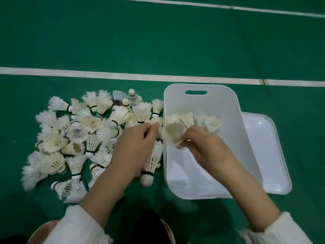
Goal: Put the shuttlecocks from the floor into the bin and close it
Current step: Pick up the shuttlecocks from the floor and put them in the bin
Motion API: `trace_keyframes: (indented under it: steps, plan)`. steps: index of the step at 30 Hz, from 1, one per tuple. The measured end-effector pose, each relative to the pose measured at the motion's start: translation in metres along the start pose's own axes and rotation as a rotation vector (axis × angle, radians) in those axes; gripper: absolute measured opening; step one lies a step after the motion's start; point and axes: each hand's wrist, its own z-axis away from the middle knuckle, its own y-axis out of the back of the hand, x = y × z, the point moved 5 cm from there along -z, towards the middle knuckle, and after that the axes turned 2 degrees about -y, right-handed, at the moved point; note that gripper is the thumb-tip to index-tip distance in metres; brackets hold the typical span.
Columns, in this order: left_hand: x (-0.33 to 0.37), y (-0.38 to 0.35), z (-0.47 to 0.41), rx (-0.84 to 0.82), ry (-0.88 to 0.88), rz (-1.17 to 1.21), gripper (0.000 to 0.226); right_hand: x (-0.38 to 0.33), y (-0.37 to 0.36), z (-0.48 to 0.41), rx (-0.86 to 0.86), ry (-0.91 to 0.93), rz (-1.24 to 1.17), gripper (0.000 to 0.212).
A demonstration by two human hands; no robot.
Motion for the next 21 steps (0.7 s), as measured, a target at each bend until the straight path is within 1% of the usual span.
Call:
trace_keyframes:
  steps: [3, 5, 6, 8, 10, 11, 13, 15, 19, 21]
  plan:
    - [-0.008, 0.019, 0.004, 0.101, 0.073, 0.104, 0.055, 0.057, 0.014, -0.001, 0.076, -0.329, -0.082, 0.014]
    - [-0.015, 0.026, 0.005, 0.116, 0.053, 0.089, 0.053, 0.083, 0.004, -0.003, 0.019, -0.496, -0.120, 0.012]
    - [-0.019, 0.026, 0.005, 0.095, 0.034, 0.057, 0.044, 0.088, -0.008, -0.008, -0.035, -0.533, -0.136, 0.013]
    - [-0.025, 0.020, 0.004, 0.038, -0.028, -0.041, 0.022, 0.088, -0.039, -0.025, -0.136, -0.521, -0.137, 0.016]
    - [-0.027, 0.012, 0.003, 0.009, -0.101, -0.098, 0.008, 0.082, -0.070, -0.046, -0.202, -0.489, -0.126, 0.023]
    - [-0.026, 0.011, 0.004, 0.010, -0.119, -0.104, 0.005, 0.080, -0.082, -0.055, -0.219, -0.480, -0.125, 0.025]
    - [-0.025, 0.011, 0.005, 0.023, -0.145, -0.115, 0.002, 0.080, -0.102, -0.073, -0.234, -0.469, -0.116, 0.026]
    - [-0.024, 0.012, 0.006, 0.030, -0.175, -0.153, 0.004, 0.086, -0.115, -0.085, -0.234, -0.486, -0.094, 0.026]
    - [-0.024, 0.012, 0.007, 0.019, -0.209, -0.186, 0.007, 0.099, -0.126, -0.092, -0.190, -0.554, -0.110, 0.020]
    - [-0.024, 0.011, 0.007, 0.007, -0.205, -0.183, 0.008, 0.100, -0.128, -0.090, -0.183, -0.558, -0.134, 0.018]
